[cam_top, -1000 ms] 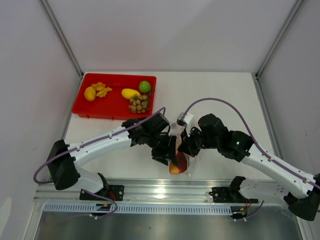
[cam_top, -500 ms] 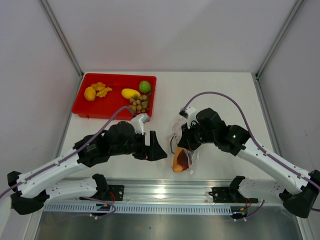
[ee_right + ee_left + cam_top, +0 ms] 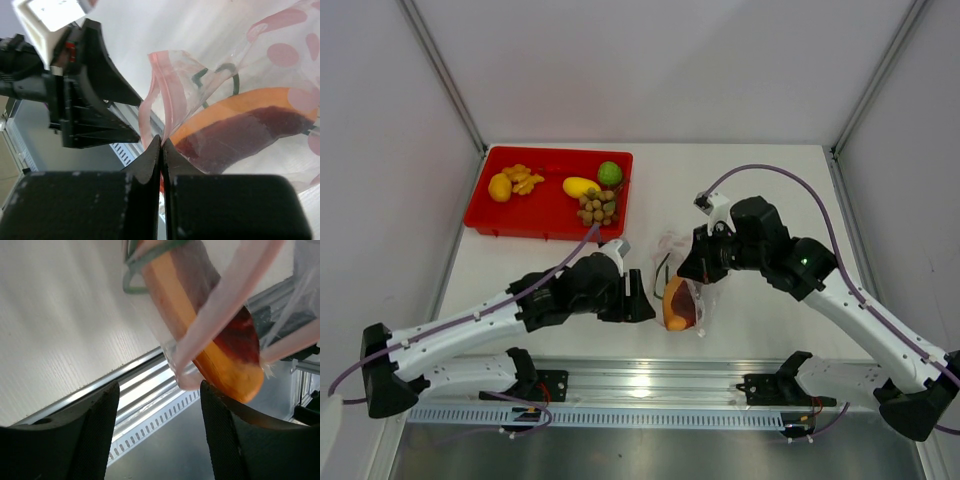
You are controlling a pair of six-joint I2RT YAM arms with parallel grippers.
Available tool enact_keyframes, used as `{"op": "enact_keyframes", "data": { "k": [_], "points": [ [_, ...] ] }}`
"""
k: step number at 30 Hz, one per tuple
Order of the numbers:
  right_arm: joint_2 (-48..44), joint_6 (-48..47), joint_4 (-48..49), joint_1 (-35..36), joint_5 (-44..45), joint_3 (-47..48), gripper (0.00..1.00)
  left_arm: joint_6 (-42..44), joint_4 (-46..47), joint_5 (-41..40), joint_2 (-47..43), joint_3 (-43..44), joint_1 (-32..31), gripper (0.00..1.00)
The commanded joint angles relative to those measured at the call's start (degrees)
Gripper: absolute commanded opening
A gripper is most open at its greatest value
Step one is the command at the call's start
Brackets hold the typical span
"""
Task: Place the food in the zip-top bag and seal the zipper
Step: Place the fake food in the zipper food storage bag.
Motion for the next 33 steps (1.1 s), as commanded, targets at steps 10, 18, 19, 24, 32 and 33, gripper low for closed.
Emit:
{"op": "enact_keyframes", "data": {
  "k": [10, 18, 19, 24, 32, 33],
  "points": [
    [-3.0, 1.4, -0.2, -0.5, -0.5, 2.4, 0.00, -0.1, 5.2, 2.1, 10.8, 5.9, -0.2, 0.38],
    [-3.0, -0.5, -4.9, -1.5, 12.1, 5.5, 0.00, 7.7, -0.4, 8.5, 13.6, 24.1, 1.3, 0.01],
    [-2.7, -1.4, -7.6, -1.5, 15.0, 6.6, 0.00, 8.8, -2.8, 8.4, 14.4, 27.4, 1.3, 0.01],
    [-2.0, -5.6, -14.5, -1.6, 28.0, 16.6, 0.00, 12.9, -13.7, 10.2, 19.4, 49.0, 2.2, 0.00],
    [-4.6, -5.9, -16.8, -1.8, 28.1, 17.9, 0.00, 10.9, -8.4, 17.0, 20.0, 40.7, 6.3, 0.00],
    [-4.7, -5.9, -16.5, -1.9, 28.1, 16.7, 0.00, 10.8, -8.2, 15.7, 20.2, 39.5, 6.7, 0.01]
  ]
}}
